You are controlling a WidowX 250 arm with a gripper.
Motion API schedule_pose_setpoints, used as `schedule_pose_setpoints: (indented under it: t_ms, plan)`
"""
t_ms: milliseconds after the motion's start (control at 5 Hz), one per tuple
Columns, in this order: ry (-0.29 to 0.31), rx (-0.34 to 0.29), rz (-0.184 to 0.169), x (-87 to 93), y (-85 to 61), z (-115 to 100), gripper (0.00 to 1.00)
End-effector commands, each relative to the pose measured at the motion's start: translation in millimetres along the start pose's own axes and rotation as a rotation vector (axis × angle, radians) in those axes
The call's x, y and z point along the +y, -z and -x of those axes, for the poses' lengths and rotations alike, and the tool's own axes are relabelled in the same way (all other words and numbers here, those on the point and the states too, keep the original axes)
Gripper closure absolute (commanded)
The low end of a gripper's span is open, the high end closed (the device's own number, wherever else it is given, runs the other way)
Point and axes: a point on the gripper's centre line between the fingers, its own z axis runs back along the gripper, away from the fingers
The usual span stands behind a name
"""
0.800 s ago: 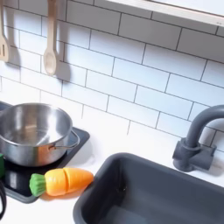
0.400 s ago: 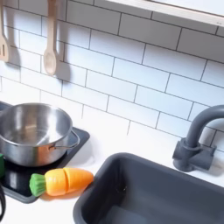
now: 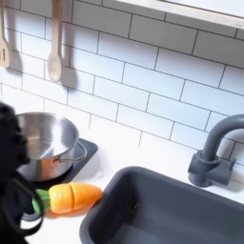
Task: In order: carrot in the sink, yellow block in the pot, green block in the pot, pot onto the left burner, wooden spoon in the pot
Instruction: 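Put the carrot in the sink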
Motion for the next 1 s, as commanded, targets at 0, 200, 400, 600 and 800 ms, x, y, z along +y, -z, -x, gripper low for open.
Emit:
schedule_pose_setpoints:
  t_ms: [0,200,400,600,800]
  plan:
    - [0.000,0.014,-0.026,14.0,14.2,-42,0.00]
    - [0.019,0.032,-0.036,41.0,12.6,-71,0.00]
    - [0.077,0.052,-0.032,53.9,16.7,-87,0.00]
    - [0.259,0.106,-0.025,57.6,29.2,-115,0.00]
    - [0.390,0.167,-0.006,45.1,45.1,-126,0.00]
